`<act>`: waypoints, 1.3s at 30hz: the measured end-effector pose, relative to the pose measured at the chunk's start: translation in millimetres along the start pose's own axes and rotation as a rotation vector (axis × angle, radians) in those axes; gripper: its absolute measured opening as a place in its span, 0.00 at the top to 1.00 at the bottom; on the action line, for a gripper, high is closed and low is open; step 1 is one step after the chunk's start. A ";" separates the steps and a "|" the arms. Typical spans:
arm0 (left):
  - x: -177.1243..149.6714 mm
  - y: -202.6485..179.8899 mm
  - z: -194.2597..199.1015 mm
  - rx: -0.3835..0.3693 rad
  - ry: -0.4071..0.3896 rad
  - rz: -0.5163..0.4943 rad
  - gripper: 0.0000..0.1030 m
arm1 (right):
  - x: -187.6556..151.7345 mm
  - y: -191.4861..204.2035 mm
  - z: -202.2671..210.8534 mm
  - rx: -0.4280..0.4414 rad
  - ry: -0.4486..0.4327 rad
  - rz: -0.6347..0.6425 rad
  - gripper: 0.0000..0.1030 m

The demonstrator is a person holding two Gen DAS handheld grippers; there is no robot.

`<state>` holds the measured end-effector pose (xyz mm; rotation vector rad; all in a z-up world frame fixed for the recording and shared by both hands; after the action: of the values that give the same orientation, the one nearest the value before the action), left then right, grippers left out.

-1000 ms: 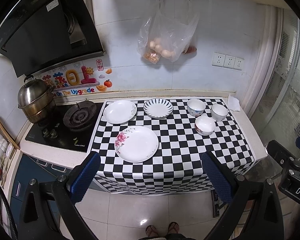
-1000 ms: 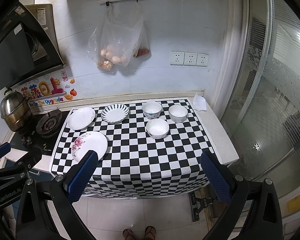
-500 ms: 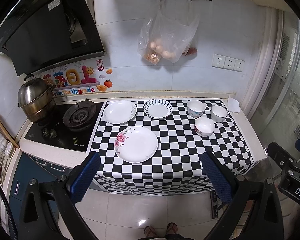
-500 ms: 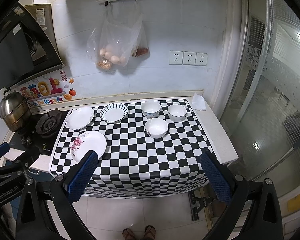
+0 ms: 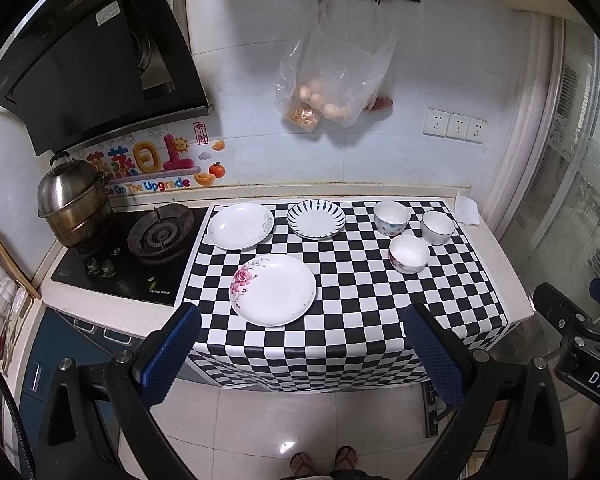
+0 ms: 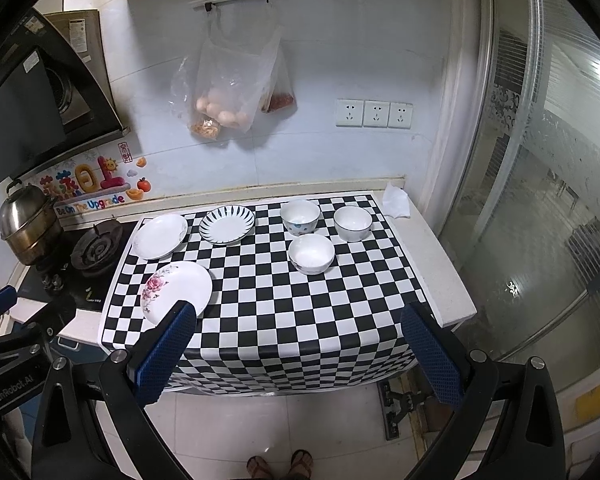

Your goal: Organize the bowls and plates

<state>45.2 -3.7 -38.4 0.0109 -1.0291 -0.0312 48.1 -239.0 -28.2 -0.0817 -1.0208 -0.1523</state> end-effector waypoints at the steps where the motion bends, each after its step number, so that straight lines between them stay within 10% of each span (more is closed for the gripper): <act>1: -0.1 0.2 0.1 0.000 0.000 -0.001 0.00 | 0.8 0.0 0.4 0.000 -0.001 -0.001 0.00; 21: -0.8 16.5 -6.9 0.019 0.018 0.011 0.00 | 7.7 -12.2 -27.8 0.091 -0.002 -0.061 0.00; 39: -83.9 111.8 -217.4 0.220 0.391 0.139 0.00 | -107.9 66.7 -297.6 0.362 0.455 -0.109 0.01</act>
<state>190.6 109.4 -219.7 0.1409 -0.6364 0.2040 254.3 -205.1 -275.1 0.3264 -0.5855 -0.0780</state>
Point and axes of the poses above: each gripper's, at about its wrist camera, not at the fingertips, and z roughly against the way its jaws point, y to its left, x to its top, the point moved 5 cm from there along -z, roughly the way its jaws point, and after that the axes turned 13 degrees about -y, right-handed, at the moved point
